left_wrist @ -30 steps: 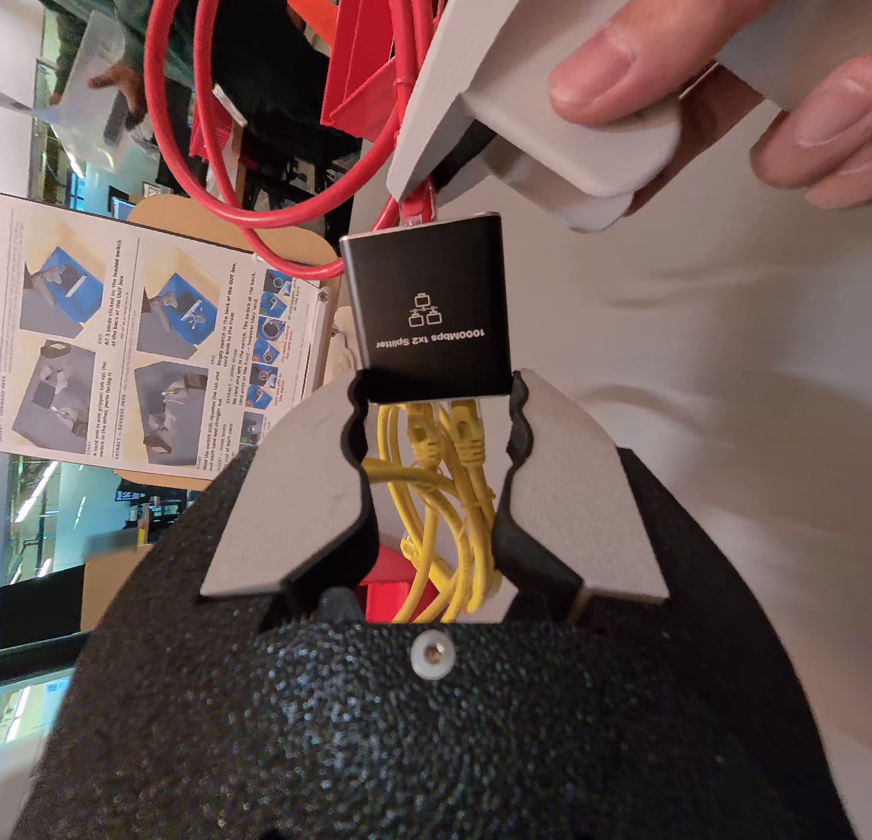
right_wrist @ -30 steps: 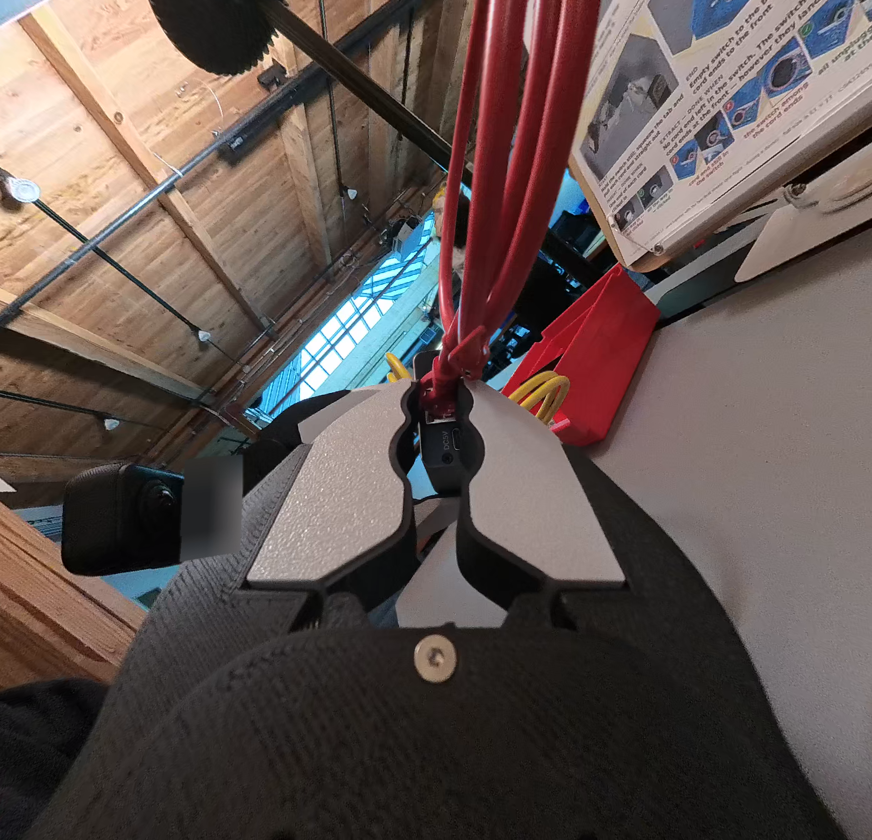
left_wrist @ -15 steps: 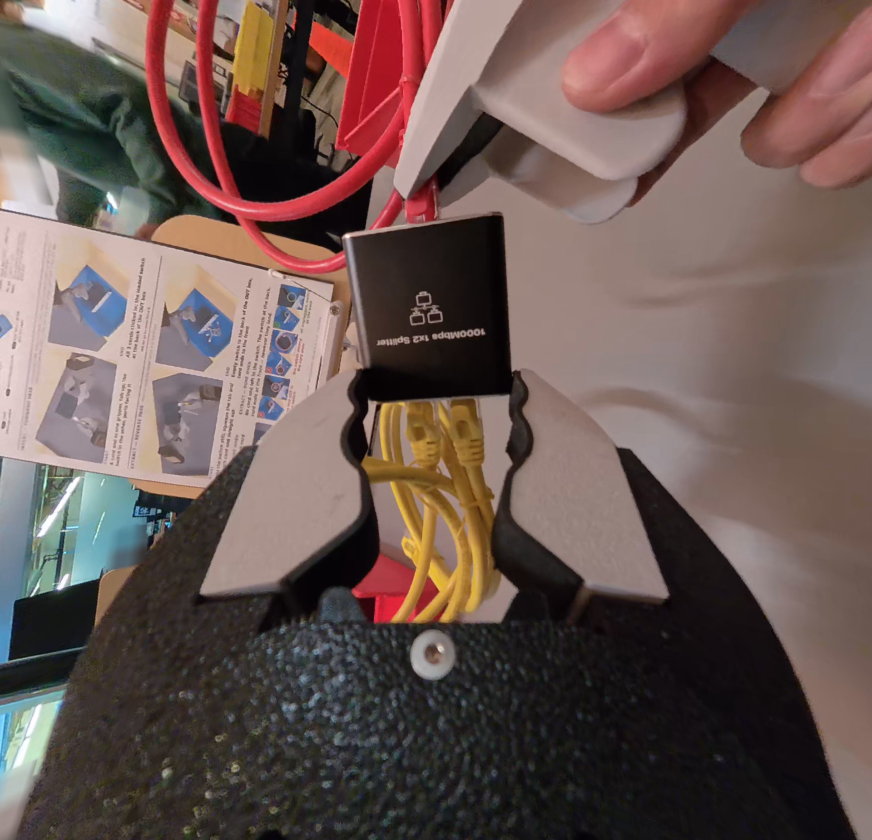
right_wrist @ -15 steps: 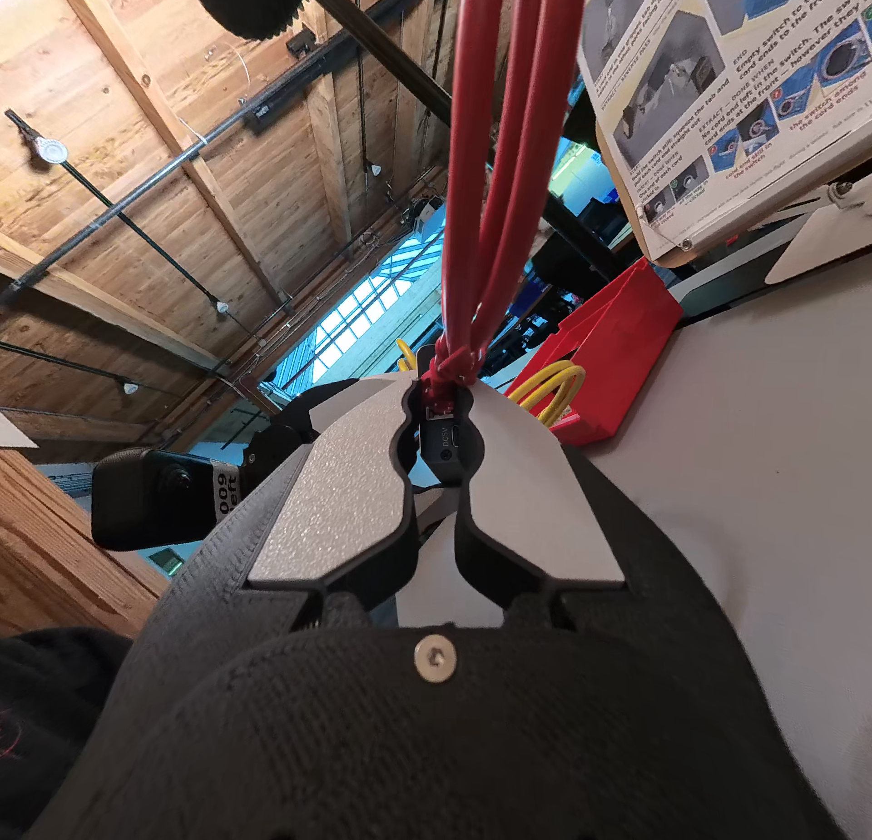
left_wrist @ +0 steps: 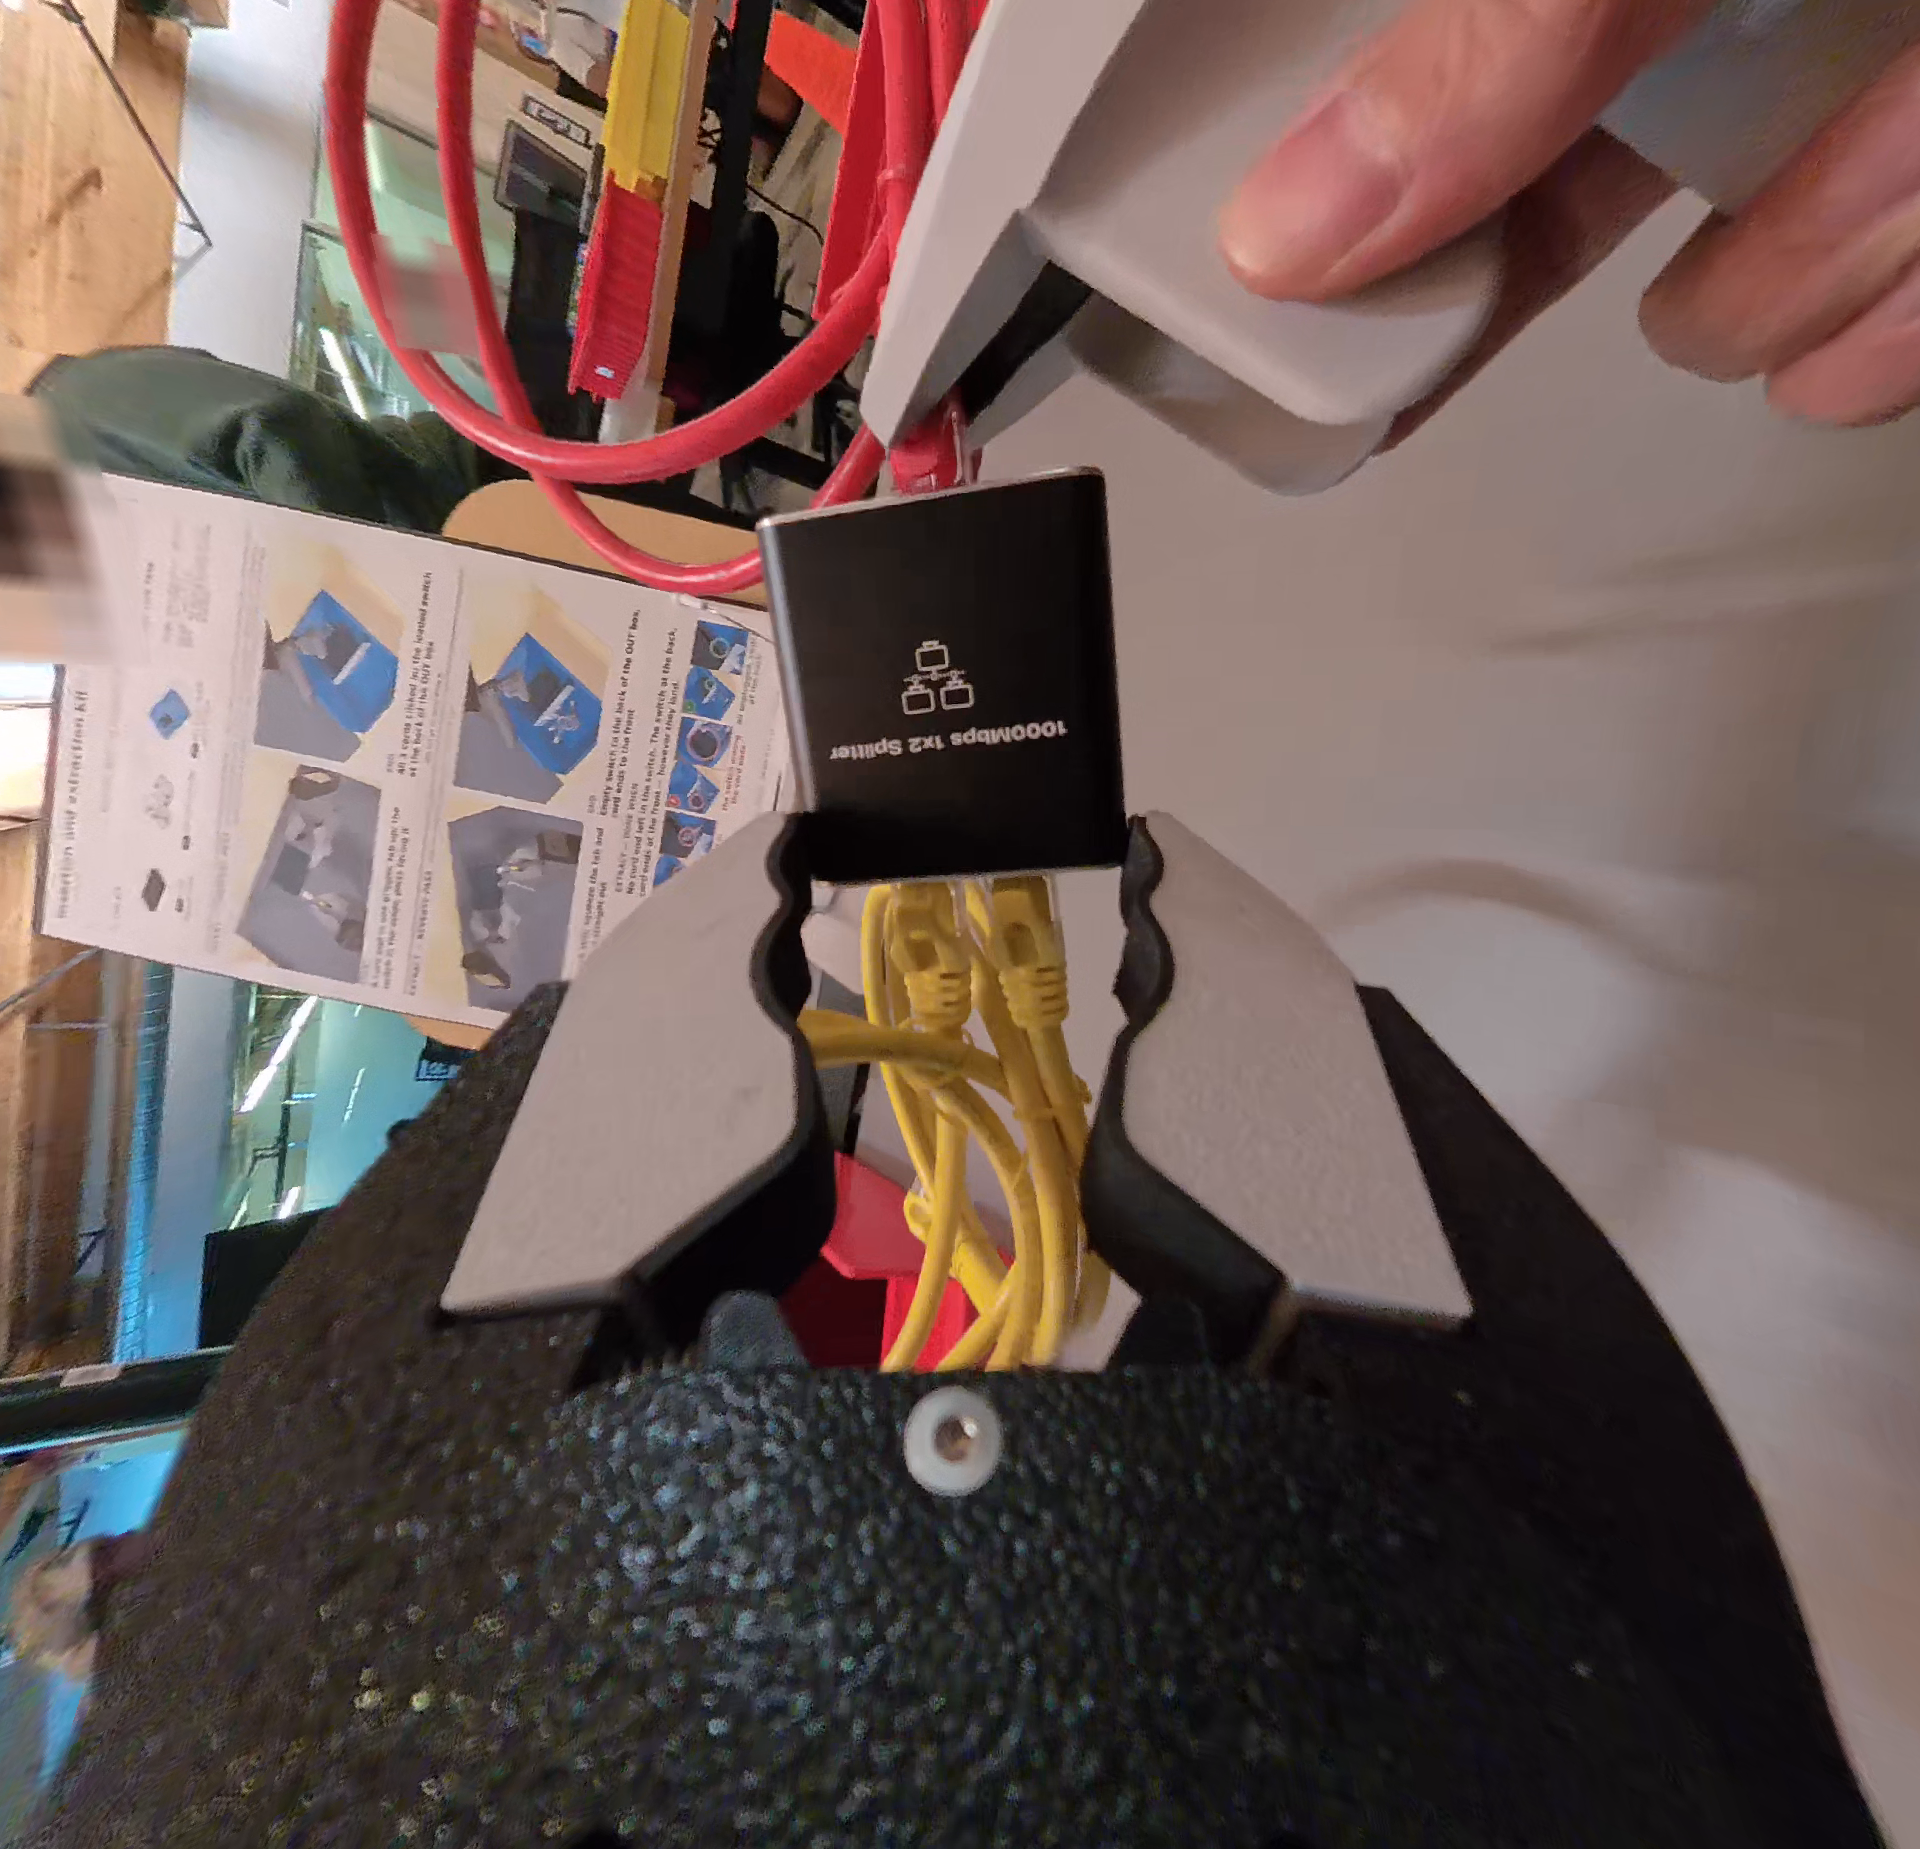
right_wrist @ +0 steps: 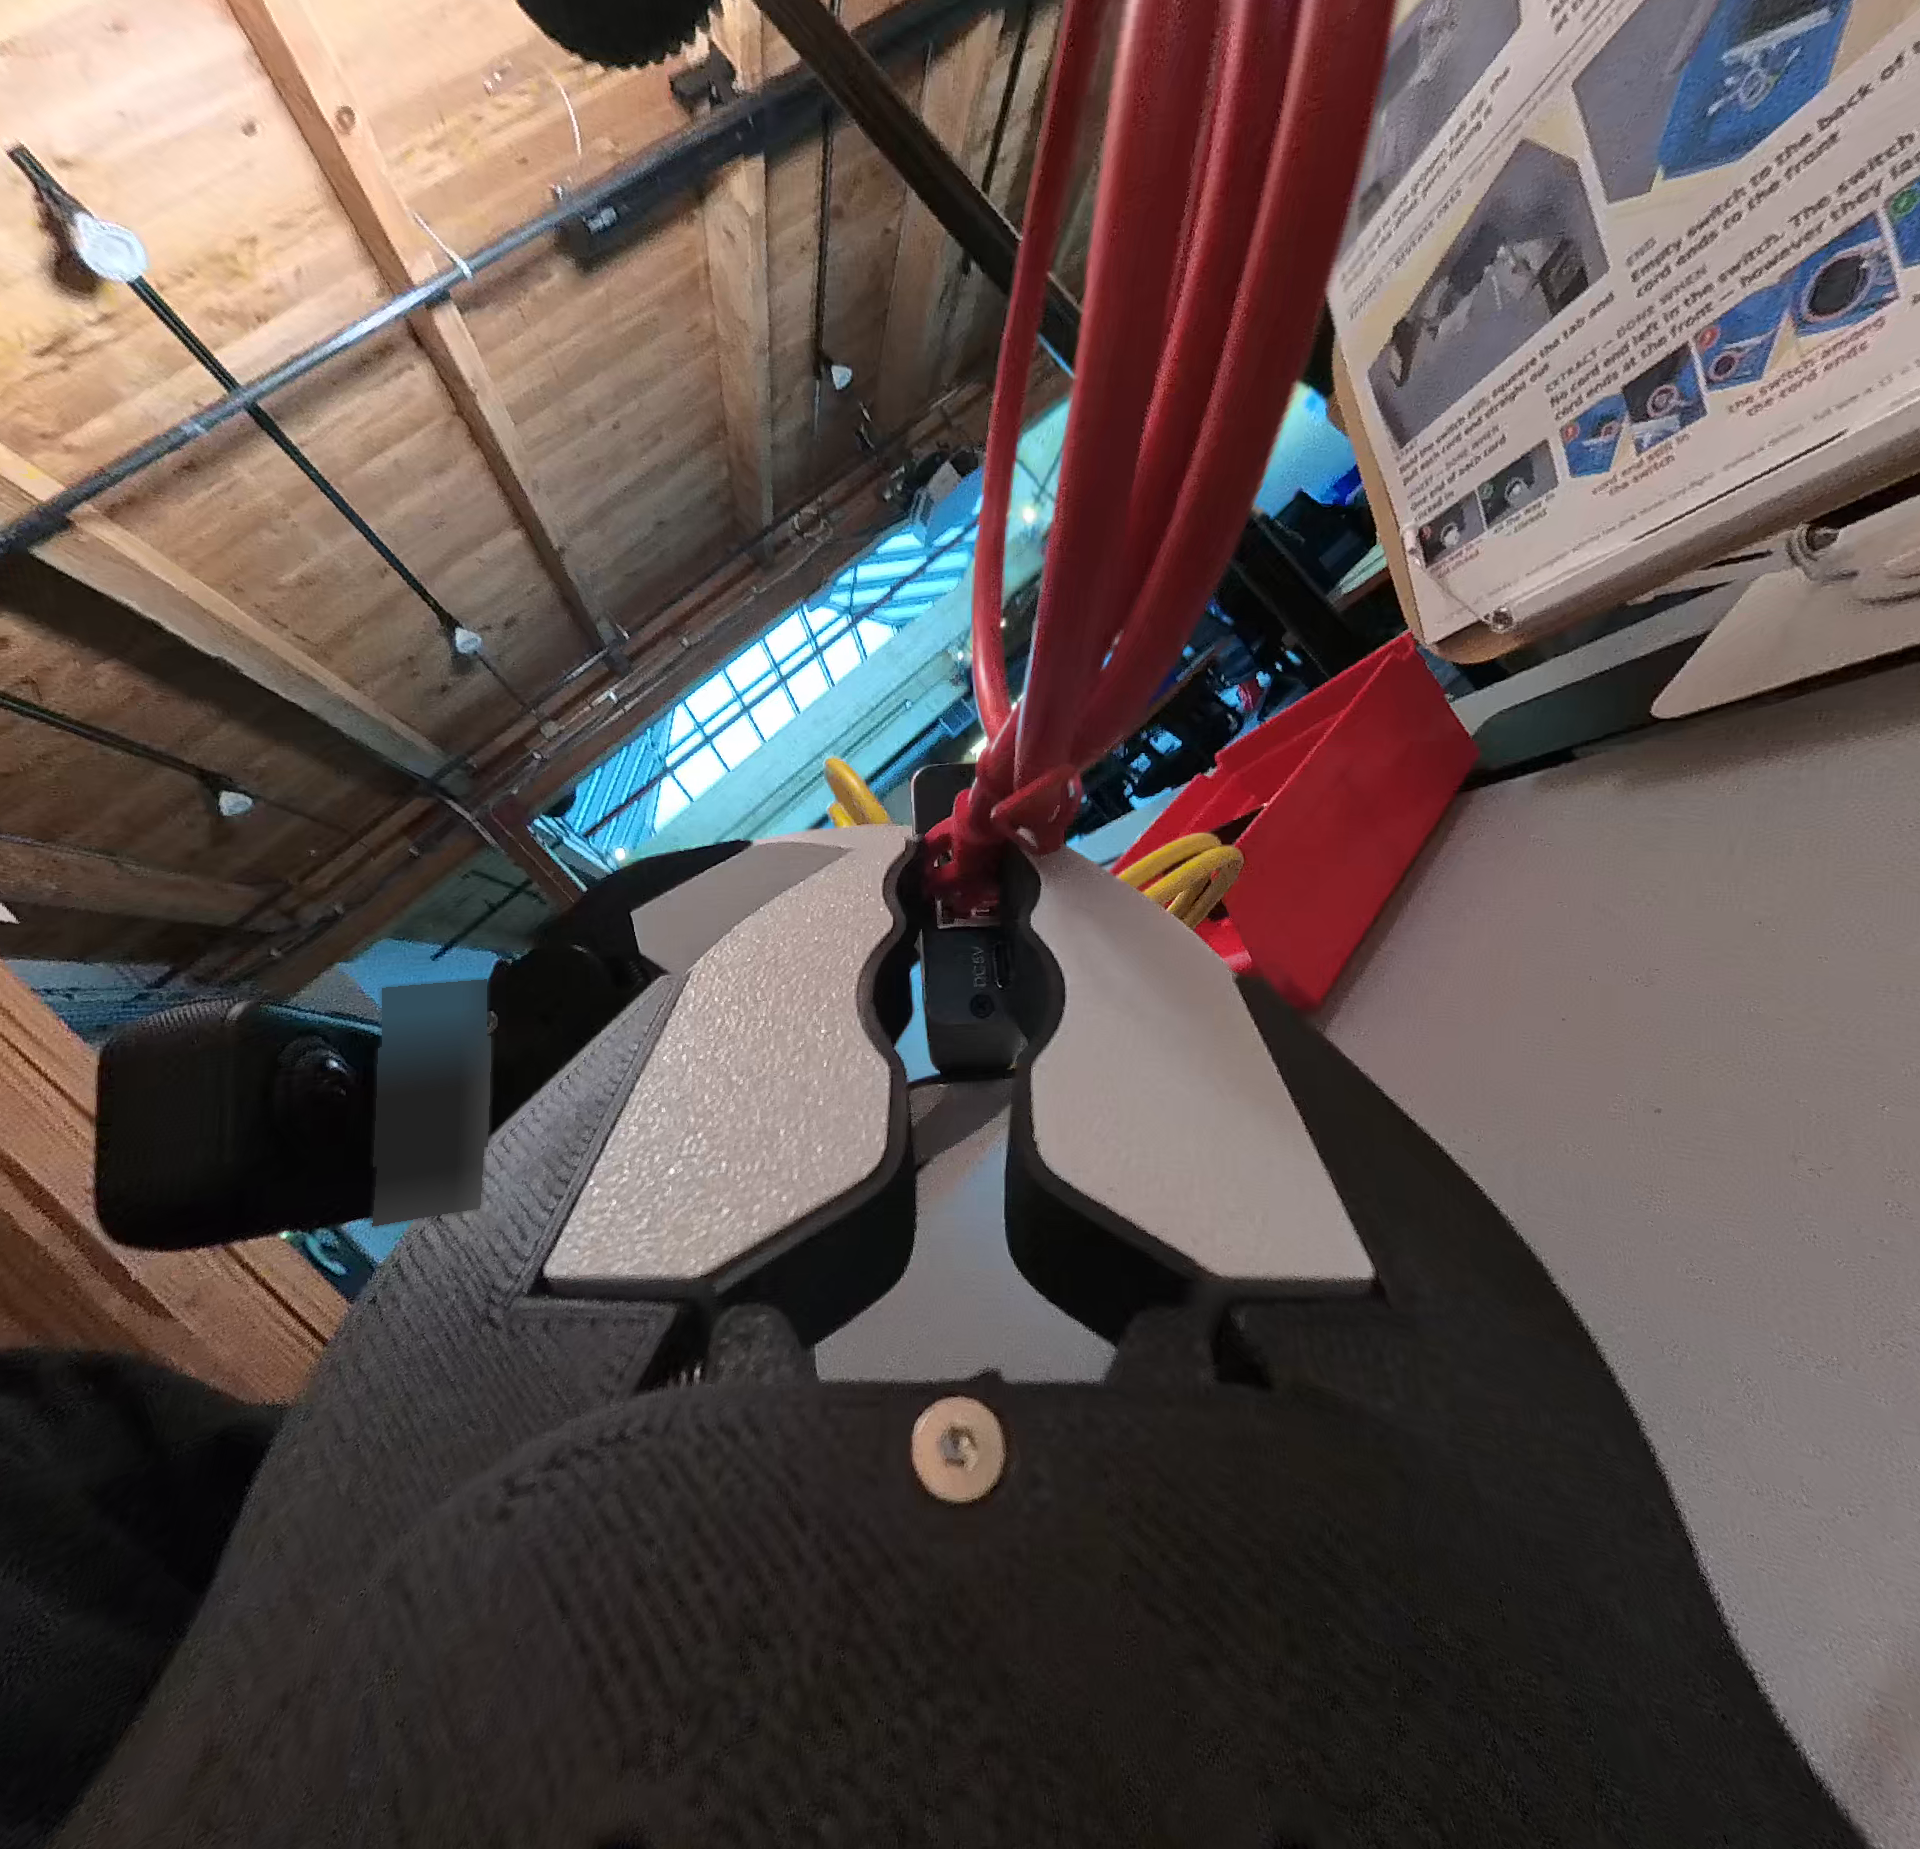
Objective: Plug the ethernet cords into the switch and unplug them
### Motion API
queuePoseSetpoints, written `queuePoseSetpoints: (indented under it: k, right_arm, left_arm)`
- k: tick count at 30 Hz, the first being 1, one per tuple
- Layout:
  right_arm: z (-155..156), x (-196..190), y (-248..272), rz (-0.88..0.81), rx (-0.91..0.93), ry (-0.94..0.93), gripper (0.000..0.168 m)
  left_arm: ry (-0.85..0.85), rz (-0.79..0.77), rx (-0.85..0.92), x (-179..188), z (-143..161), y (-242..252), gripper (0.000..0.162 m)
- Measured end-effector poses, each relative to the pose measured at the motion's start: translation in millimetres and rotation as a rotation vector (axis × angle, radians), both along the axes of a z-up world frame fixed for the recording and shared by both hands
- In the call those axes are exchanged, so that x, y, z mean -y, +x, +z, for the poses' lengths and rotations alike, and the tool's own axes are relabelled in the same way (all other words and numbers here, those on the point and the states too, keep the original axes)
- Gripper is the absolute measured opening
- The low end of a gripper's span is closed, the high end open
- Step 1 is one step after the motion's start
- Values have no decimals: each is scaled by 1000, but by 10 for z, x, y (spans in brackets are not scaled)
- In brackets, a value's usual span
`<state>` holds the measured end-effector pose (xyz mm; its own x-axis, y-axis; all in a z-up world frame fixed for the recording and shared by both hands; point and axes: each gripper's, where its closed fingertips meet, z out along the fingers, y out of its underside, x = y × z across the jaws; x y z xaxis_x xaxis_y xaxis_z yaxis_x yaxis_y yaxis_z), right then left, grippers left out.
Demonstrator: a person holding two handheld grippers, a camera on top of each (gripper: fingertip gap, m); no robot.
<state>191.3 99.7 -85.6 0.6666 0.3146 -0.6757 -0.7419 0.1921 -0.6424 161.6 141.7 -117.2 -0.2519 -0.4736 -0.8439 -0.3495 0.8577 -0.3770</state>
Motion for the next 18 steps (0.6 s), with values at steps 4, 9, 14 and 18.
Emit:
queuePoseSetpoints:
  k: [4, 9, 14, 18]
  right_arm:
    - [34, 39, -11, -19, -18, 45, 14]
    - [31, 44, -60, -2, -1, 48, 16]
    - [50, 43, -60, -12, 7, 67, 15]
    - [33, 42, -68, -25, 38, 60, 15]
  left_arm:
    - [29, -2, 21, 26, 38, 11, 58]
    - [41, -4, 46, 40, 76, 14, 58]
    - [43, -3, 53, 37, 96, 13, 58]
    - [39, -6, 51, 42, 82, 9, 57]
